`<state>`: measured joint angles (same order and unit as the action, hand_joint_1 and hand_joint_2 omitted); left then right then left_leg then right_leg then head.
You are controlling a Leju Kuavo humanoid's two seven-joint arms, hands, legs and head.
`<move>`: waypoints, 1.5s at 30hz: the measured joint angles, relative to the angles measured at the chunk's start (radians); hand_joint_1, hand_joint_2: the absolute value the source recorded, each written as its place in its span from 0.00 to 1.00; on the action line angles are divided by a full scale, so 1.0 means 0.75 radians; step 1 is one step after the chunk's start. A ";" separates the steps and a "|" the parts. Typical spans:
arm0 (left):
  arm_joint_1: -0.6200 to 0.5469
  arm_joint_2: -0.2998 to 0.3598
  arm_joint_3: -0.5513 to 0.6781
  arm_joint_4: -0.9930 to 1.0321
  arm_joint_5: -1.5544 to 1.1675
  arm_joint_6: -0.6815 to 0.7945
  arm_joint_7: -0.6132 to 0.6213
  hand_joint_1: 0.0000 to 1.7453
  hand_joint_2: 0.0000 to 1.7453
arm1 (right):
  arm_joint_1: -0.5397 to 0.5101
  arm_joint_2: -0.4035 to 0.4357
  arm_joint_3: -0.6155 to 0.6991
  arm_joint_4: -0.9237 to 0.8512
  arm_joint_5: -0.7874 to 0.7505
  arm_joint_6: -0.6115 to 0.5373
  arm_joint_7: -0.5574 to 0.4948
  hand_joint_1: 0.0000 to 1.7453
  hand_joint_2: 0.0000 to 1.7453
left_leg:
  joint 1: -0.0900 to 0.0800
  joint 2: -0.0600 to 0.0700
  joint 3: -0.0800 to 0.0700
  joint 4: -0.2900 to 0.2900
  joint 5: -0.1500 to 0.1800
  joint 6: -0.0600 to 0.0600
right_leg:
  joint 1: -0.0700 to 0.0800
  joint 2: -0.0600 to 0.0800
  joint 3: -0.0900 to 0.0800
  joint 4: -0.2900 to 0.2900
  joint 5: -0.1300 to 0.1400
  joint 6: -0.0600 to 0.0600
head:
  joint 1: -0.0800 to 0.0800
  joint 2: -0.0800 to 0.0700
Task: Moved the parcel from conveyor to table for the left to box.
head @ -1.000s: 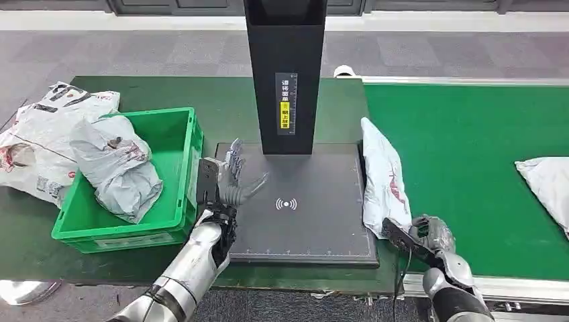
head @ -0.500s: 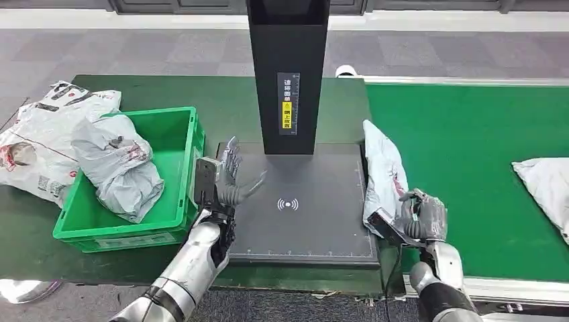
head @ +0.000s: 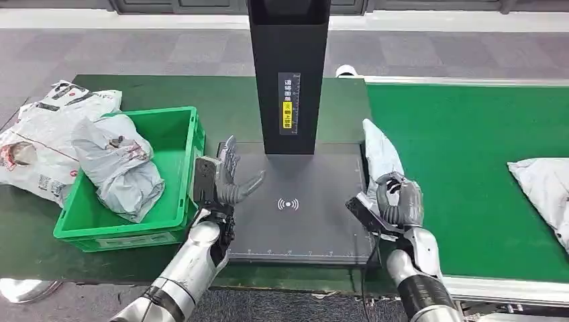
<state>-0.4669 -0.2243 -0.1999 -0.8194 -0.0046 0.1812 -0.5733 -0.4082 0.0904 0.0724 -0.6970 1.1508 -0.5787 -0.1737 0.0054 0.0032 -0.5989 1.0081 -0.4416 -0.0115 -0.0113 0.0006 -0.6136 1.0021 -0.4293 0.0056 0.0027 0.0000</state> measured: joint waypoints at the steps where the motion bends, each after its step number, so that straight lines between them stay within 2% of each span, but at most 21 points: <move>1: 0.000 0.000 0.000 -0.001 -0.005 0.002 0.006 0.00 1.00 | -0.006 -0.003 0.017 0.005 0.024 -0.001 0.106 0.00 1.00 | 0.000 0.000 0.000 0.000 0.000 0.000 | 0.000 0.000 0.000 0.000 0.000 0.000 | 0.000 0.000; 2: 0.002 0.000 0.000 -0.004 -0.007 0.002 0.012 0.00 1.00 | -0.013 -0.005 0.032 0.016 0.036 -0.007 0.180 0.00 1.00 | 0.000 0.000 0.000 0.000 0.000 0.001 | -0.001 0.000 0.000 0.000 0.000 0.000 | 0.000 0.000; 6: 0.003 0.001 0.000 -0.011 -0.009 0.004 0.015 0.00 1.00 | -0.036 -0.022 0.071 0.057 0.065 -0.033 0.240 0.00 1.00 | 0.000 -0.001 0.000 0.000 0.000 0.001 | -0.002 0.000 0.000 0.000 0.000 0.000 | 0.000 0.000; 11: 0.002 0.001 0.000 -0.010 0.001 -0.002 0.029 0.00 1.00 | -0.047 -0.059 0.082 0.112 0.175 -0.010 0.510 0.00 1.00 | 0.000 -0.002 0.000 0.000 0.000 0.001 | -0.002 -0.001 0.000 -0.001 0.000 0.001 | 0.000 0.000; 15: 0.000 0.001 0.000 -0.010 0.000 -0.016 0.029 0.00 1.00 | -0.026 -0.086 0.081 0.151 0.118 0.128 0.496 0.00 1.00 | 0.000 -0.001 0.000 0.000 0.000 0.002 | -0.002 -0.001 0.000 -0.001 0.000 0.001 | 0.000 0.000; 18: -0.001 0.000 0.000 -0.009 -0.002 -0.023 0.029 0.00 1.00 | -0.015 -0.092 0.080 0.170 0.093 0.178 0.482 0.00 1.00 | 0.000 0.000 0.000 0.000 -0.001 0.002 | -0.002 0.000 -0.001 -0.001 0.000 0.001 | 0.000 0.000; 24: -0.010 -0.001 -0.012 -0.003 -0.007 -0.046 0.032 0.00 1.00 | -0.038 -0.095 0.036 0.218 -0.075 0.396 0.354 0.00 1.00 | 0.000 0.003 0.003 0.000 -0.001 0.000 | 0.000 0.003 0.000 -0.001 0.000 0.001 | 0.000 0.000; 27: -0.018 -0.004 -0.015 0.005 -0.009 -0.050 0.032 0.00 1.00 | -0.045 -0.098 0.017 0.237 -0.100 0.420 0.330 0.00 1.00 | 0.000 0.004 0.005 0.000 -0.001 0.000 | 0.000 0.004 0.002 -0.001 0.000 0.001 | 0.000 0.000; 28: -0.020 -0.004 -0.017 0.007 -0.009 -0.052 0.032 0.00 1.00 | -0.050 -0.099 0.014 0.244 -0.109 0.437 0.330 1.00 1.00 | 0.000 0.004 0.005 0.000 -0.001 0.000 | 0.001 0.004 0.002 -0.001 0.000 0.000 | 0.000 0.000; 34: -0.034 -0.004 -0.019 0.023 -0.009 -0.057 0.032 0.00 1.00 | -0.087 -0.116 0.000 0.290 -0.183 0.564 0.222 1.00 1.00 | 0.000 0.008 0.011 0.000 -0.002 -0.001 | 0.002 0.007 0.007 -0.001 0.000 0.000 | 0.000 0.000; 37: -0.033 -0.004 -0.020 0.024 -0.009 -0.050 0.029 0.00 1.00 | -0.089 -0.122 -0.005 0.303 -0.222 0.521 0.164 1.00 1.00 | 0.000 0.006 0.010 0.000 -0.002 0.000 | 0.001 0.005 0.007 -0.001 0.000 0.000 | 0.000 0.000; 45: -0.032 -0.003 -0.020 0.023 -0.010 -0.037 0.030 0.00 1.00 | -0.095 -0.125 -0.006 0.316 -0.258 0.474 0.119 1.00 1.00 | 0.000 0.004 0.009 0.000 0.000 0.001 | 0.000 0.005 0.007 -0.001 0.001 0.000 | 0.000 0.000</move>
<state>-0.4910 -0.2262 -0.2148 -0.8019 -0.0118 0.1537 -0.5508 -0.4798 -0.0034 0.0675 -0.4597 0.9575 -0.2232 -0.0844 0.0052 0.0063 -0.5924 1.0082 -0.4418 -0.0111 -0.0109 0.0042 -0.6082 1.0016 -0.4285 0.0057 0.0027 0.0000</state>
